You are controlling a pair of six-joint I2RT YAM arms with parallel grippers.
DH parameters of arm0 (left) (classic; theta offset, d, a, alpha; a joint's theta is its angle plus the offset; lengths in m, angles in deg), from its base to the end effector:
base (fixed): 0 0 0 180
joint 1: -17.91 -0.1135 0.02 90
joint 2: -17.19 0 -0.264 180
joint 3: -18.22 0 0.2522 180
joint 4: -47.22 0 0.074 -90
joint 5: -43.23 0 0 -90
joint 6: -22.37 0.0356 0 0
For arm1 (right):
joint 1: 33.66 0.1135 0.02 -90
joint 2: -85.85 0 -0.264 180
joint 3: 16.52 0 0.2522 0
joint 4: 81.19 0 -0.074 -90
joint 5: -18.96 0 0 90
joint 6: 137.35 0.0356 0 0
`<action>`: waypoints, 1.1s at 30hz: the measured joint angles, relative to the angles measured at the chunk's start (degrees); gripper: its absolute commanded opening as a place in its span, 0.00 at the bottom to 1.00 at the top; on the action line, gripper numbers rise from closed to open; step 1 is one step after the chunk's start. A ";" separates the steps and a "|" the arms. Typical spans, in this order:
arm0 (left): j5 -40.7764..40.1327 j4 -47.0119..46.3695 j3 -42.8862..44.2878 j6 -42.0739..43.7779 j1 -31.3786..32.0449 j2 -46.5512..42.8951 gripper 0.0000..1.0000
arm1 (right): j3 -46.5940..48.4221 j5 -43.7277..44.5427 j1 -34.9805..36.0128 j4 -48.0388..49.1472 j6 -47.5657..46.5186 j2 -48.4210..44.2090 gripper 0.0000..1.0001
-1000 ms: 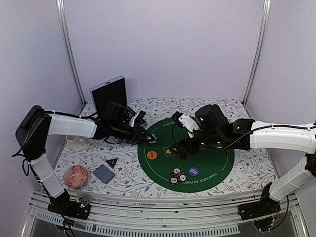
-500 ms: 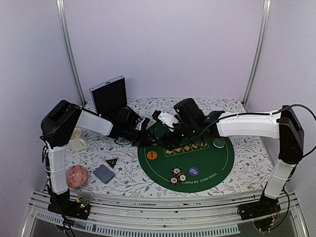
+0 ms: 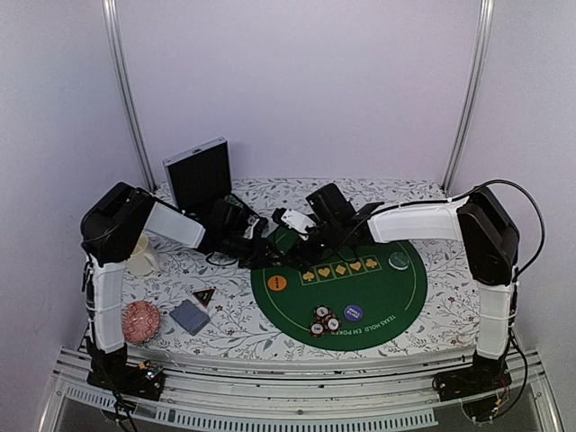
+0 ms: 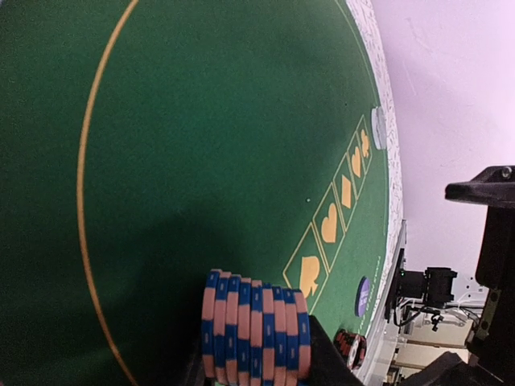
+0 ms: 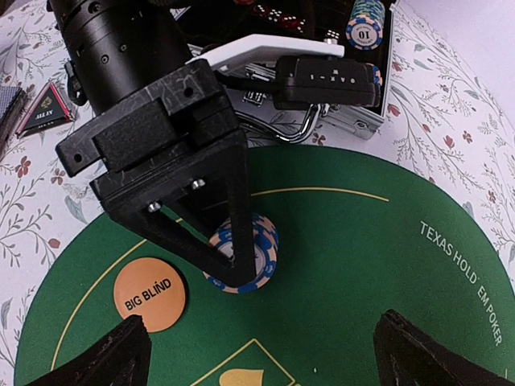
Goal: Distribute texas hold em gaming equipment
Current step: Place the poker chips pile at the big blind area.
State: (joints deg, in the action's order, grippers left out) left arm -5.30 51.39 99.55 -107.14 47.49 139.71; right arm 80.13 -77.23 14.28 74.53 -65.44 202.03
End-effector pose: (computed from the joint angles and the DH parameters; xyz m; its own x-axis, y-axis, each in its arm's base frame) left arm 0.3558 -0.2290 0.0984 -0.9702 0.0025 -0.2423 0.2039 0.5490 -0.8106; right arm 0.3007 0.3390 0.1904 -0.1955 -0.6774 -0.7091 -0.8952 0.4186 -0.1531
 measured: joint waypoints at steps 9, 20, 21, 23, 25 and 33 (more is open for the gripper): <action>0.37 -1.57 0.00 -0.22 -0.26 0.66 0.07 | 5.35 -1.55 0.04 1.55 0.48 7.06 1.00; 1.01 -3.15 0.00 -0.46 -0.48 1.31 0.11 | 9.33 -2.54 0.04 2.67 2.60 14.01 0.92; 1.03 -3.21 0.00 -0.59 -0.48 1.33 0.11 | 9.84 -2.54 0.04 2.86 2.91 14.51 0.90; 1.18 -3.43 0.00 -0.72 -0.52 1.46 0.11 | 10.69 -2.51 0.04 3.37 3.74 15.43 0.81; 1.36 -3.74 0.00 -0.90 -0.61 1.60 0.11 | 11.02 -2.56 0.04 3.76 4.33 16.06 0.68; 1.86 -4.57 0.00 -2.56 -1.01 1.90 0.13 | 10.88 -2.43 0.20 3.74 4.79 16.68 0.39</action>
State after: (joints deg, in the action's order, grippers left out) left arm -3.44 46.82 99.55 -109.70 46.49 141.61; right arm 91.01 -79.66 14.48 78.26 -60.65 218.71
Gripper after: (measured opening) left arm 0.290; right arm 0.463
